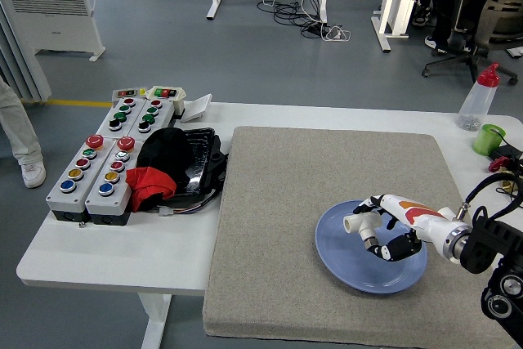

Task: Pick pipe place plate twice

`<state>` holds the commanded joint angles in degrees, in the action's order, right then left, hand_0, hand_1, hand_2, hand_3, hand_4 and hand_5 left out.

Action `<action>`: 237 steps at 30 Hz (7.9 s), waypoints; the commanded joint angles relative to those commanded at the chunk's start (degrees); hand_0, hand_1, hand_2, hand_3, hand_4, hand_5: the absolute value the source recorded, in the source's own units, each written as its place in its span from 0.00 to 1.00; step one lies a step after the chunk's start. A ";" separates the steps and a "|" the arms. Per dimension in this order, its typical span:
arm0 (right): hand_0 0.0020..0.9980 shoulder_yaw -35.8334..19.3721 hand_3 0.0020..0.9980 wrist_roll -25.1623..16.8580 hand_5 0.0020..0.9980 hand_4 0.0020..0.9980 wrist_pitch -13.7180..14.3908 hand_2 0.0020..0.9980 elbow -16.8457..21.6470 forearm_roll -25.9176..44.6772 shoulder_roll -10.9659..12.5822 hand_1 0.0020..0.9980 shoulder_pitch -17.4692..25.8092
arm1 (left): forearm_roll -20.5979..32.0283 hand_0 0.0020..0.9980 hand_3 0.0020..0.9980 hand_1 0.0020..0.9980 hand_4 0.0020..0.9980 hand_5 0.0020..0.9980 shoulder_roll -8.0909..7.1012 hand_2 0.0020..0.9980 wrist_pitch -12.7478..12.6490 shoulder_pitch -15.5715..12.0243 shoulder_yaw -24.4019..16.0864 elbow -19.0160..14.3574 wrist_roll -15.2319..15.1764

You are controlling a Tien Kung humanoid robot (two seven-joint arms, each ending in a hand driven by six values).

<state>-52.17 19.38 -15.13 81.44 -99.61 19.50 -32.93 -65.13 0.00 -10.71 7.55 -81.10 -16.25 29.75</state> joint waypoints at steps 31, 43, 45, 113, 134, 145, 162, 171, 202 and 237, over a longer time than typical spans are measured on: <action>0.97 4.15 1.00 -3.22 0.18 0.82 -0.77 1.00 -6.60 -5.43 -3.41 0.90 -1.62 | -1.61 0.61 0.63 0.57 0.60 1.00 0.00 0.59 -0.09 -0.72 -0.81 -0.28 0.87; 0.98 -3.30 1.00 -4.53 0.15 0.74 1.61 1.00 -4.17 -5.07 -1.50 0.90 -0.94 | -1.00 0.61 0.63 0.57 0.60 1.00 0.00 0.59 -0.06 -0.44 -0.45 -0.15 0.57; 0.98 -5.78 1.00 -3.43 0.15 0.74 2.31 1.00 -6.01 -4.90 -0.77 0.90 -1.17 | -0.89 0.61 0.63 0.57 0.60 1.00 0.00 0.59 -0.04 -0.37 -0.38 -0.14 0.51; 0.52 2.80 0.69 -7.98 0.07 0.51 8.59 0.62 -28.41 -2.66 2.70 0.58 -5.28 | -1.07 0.61 0.64 0.58 0.60 1.00 0.00 0.60 -0.19 -0.73 -0.28 -0.28 0.89; 0.52 0.89 0.66 -5.85 0.07 0.50 8.39 0.62 -9.14 -3.53 6.50 0.58 -3.04 | -0.65 0.61 0.64 0.58 0.60 1.00 0.00 0.60 -0.05 -0.33 -0.06 -0.13 0.58; 0.61 5.18 0.75 -4.58 0.06 0.51 6.52 0.67 -5.18 -2.50 6.39 0.65 -1.96 | -0.81 0.61 0.64 0.58 0.60 1.00 0.00 0.60 -0.03 -0.23 -0.22 -0.08 0.45; 0.98 7.26 0.97 -5.77 0.20 0.77 4.71 0.99 -5.51 -4.45 5.91 0.89 -1.54 | -1.30 0.61 0.64 0.58 0.60 1.00 0.00 0.60 0.01 -0.17 -0.51 -0.14 0.60; 0.99 6.71 0.98 -5.57 0.20 0.78 3.96 1.00 -4.74 -4.13 6.13 0.90 -1.07 | -1.42 0.61 0.64 0.58 0.60 1.00 0.00 0.60 0.00 -0.11 -0.54 -0.16 0.66; 0.83 -22.67 0.82 -28.11 0.22 0.44 38.66 0.87 -8.56 44.43 -3.50 0.79 16.62 | -3.47 0.61 0.63 0.58 0.60 1.00 0.00 0.60 0.11 -0.91 -1.79 -0.27 1.19; 0.77 -32.95 0.77 -31.68 0.36 0.48 33.94 0.79 -9.07 78.39 -6.57 0.75 22.66 | -3.16 0.61 0.63 0.58 0.60 1.00 0.00 0.60 0.20 -0.09 -1.57 -0.06 0.68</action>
<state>-85.12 -12.30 18.81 72.37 -21.22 12.93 -10.28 -68.29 0.00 -10.51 7.46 -82.66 -16.31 30.43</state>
